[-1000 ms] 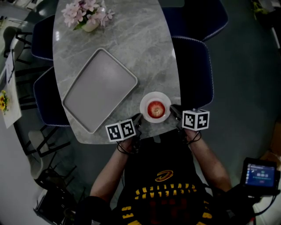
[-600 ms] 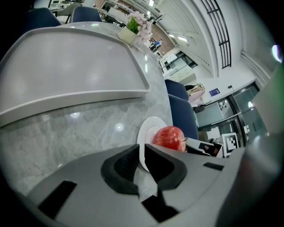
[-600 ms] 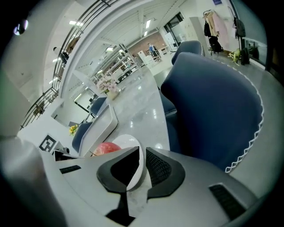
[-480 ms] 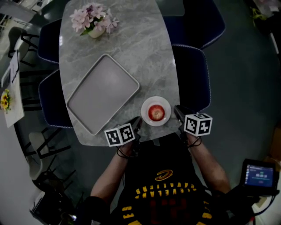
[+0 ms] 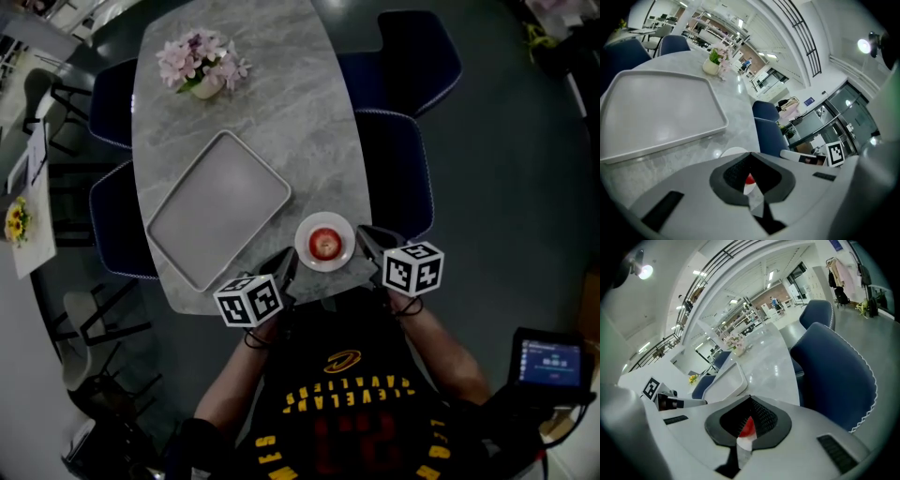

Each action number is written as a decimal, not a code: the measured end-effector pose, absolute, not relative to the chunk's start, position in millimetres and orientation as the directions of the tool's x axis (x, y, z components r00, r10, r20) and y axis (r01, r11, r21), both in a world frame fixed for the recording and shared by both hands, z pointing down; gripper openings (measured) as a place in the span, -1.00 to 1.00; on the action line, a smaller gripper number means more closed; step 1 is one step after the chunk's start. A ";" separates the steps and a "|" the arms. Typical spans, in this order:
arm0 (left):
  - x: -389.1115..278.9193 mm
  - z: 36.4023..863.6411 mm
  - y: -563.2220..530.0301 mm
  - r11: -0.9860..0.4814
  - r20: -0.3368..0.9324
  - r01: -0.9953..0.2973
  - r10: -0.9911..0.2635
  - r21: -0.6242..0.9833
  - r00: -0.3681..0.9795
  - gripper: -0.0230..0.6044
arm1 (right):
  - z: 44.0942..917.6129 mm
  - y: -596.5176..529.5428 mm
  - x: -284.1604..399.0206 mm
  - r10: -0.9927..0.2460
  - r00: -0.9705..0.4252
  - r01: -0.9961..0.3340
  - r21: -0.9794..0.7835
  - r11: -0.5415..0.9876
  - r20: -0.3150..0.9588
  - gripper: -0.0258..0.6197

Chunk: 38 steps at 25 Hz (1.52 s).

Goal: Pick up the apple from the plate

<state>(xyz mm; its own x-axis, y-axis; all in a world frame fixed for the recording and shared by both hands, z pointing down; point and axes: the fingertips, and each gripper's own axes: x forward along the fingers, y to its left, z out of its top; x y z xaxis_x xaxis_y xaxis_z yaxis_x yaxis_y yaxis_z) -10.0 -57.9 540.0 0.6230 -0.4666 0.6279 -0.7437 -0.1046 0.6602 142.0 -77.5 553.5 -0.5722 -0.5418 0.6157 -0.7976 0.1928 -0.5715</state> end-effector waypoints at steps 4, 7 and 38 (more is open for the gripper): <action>-1.2 519.4 -68.9 -0.170 0.548 -0.713 -0.530 0.680 0.648 -0.93 | 532.8 -87.0 125.0 -0.593 -0.625 -0.756 -0.583 0.297 0.508 -0.90; 7.0 484.8 -73.7 -0.234 0.499 -0.701 -0.556 0.674 0.665 -0.93 | 492.6 -92.0 112.7 -0.620 -0.650 -0.740 -0.554 0.382 0.441 -0.90; 64.2 257.5 -76.2 -0.629 0.123 -0.679 -0.693 0.378 0.710 -0.93 | 287.2 -84.8 96.0 -0.686 -0.713 -0.689 -0.331 0.644 0.149 -0.90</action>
<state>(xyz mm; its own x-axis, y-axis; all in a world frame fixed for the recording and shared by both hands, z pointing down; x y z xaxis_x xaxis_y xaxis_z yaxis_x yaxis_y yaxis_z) 64.2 -76.2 257.5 0.7104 -0.6930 0.1225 -0.6791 -0.6293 0.3779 96.0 -84.8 287.2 -0.7125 -0.6857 0.1489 -0.6893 0.6444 -0.3310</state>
